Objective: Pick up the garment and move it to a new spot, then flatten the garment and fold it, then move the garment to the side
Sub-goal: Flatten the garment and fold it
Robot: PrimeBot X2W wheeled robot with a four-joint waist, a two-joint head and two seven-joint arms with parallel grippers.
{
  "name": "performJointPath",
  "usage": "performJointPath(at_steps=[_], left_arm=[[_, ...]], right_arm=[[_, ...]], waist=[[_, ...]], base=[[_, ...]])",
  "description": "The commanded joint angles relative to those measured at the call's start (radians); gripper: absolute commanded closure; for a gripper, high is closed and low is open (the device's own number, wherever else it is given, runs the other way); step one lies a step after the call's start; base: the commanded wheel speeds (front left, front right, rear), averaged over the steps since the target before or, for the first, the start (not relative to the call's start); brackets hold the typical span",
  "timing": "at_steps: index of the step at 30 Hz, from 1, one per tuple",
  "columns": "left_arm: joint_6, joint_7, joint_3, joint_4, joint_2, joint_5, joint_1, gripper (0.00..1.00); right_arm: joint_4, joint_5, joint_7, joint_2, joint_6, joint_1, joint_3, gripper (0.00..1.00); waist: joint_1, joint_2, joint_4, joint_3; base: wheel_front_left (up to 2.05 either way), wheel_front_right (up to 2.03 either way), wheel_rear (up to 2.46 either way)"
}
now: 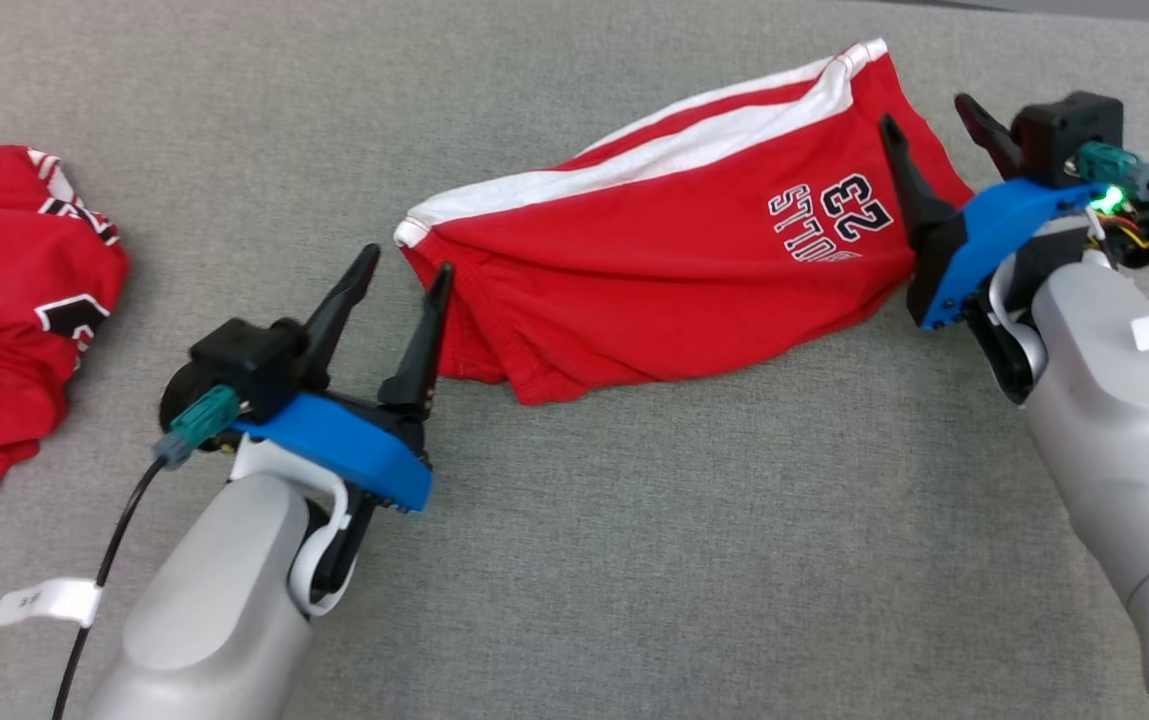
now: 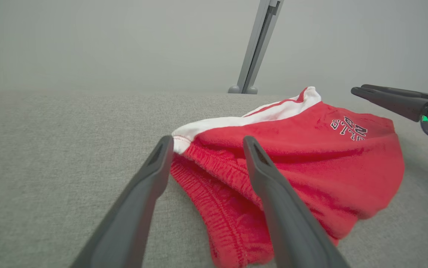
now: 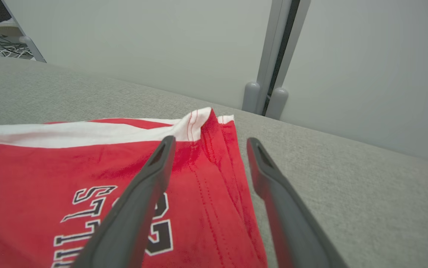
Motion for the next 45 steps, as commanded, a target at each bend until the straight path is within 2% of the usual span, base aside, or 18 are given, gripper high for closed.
performJointPath(at_steps=[1, 7, 15, 21, 28, 29, 30, 31, 38, 45], left_arm=[[0.0, -0.005, 0.031, -0.015, 0.009, 0.017, 0.025, 0.0], [0.031, -0.005, 0.196, -0.114, -0.014, 0.12, 0.113, 0.0], [0.041, -0.005, 0.407, -0.287, -0.101, 0.285, 0.227, 0.0], [0.024, -0.005, 0.501, -0.341, -0.153, 0.356, 0.285, 0.0], [0.01, -0.005, 0.543, -0.35, -0.178, 0.398, 0.315, 0.0], [0.008, -0.005, 0.548, -0.35, -0.18, 0.401, 0.319, 0.0], [0.007, -0.005, 0.551, -0.352, -0.183, 0.406, 0.321, 0.0], [0.007, -0.005, 0.555, -0.353, -0.184, 0.411, 0.323, 0.0], [0.001, -0.005, 0.566, -0.347, -0.192, 0.431, 0.328, 0.0], [-0.003, -0.005, 0.574, -0.344, -0.193, 0.453, 0.354, 0.0]], right_arm=[[0.01, 0.008, -0.007, -0.013, 0.0, 0.016, 0.003, 0.0], [0.048, 0.016, -0.009, -0.047, 0.0, 0.038, 0.013, 0.0], [0.105, 0.015, -0.01, -0.077, 0.0, 0.042, 0.009, 0.0], [0.13, 0.02, 0.025, -0.082, 0.0, 0.049, 0.004, 0.0], [0.145, 0.031, 0.076, -0.072, 0.0, 0.069, 0.001, 0.0], [0.145, 0.033, 0.079, -0.068, 0.0, 0.07, 0.003, 0.5], [0.142, 0.033, 0.076, -0.062, 0.0, 0.071, 0.009, 0.68], [0.136, 0.038, 0.066, -0.059, 0.0, 0.07, 0.01, 1.0], [0.107, 0.069, 0.014, -0.049, 0.0, 0.081, 0.004, 1.0], [0.019, 0.118, -0.012, -0.035, 0.0, 0.184, -0.019, 1.0]], waist=[[0.0001, 0.0, 0.012, -0.015], [0.0001, 0.0, 0.044, -0.031], [0.0001, 0.0, 0.078, -0.029], [0.0001, 0.0, 0.091, -0.019], [0.0001, 0.0, 0.098, -0.015], [0.0001, 0.0, 0.097, -0.015], [0.0001, 0.0, 0.097, -0.014], [0.0001, 0.0, 0.095, -0.014], [0.0001, 0.0, 0.07, -0.033], [0.0001, 0.0, 0.001, -0.091]], base=[[0.0, 0.0, 0.0], [0.0, 0.0, 0.0], [0.0, 0.0, 0.0], [0.0, 0.0, 0.0], [0.0, 0.0, 0.0], [0.0, 0.0, 0.0], [0.0, 0.0, 0.0], [0.0, 0.0, 0.0], [0.0, 0.0, 0.0], [0.0, 0.0, 0.0]])
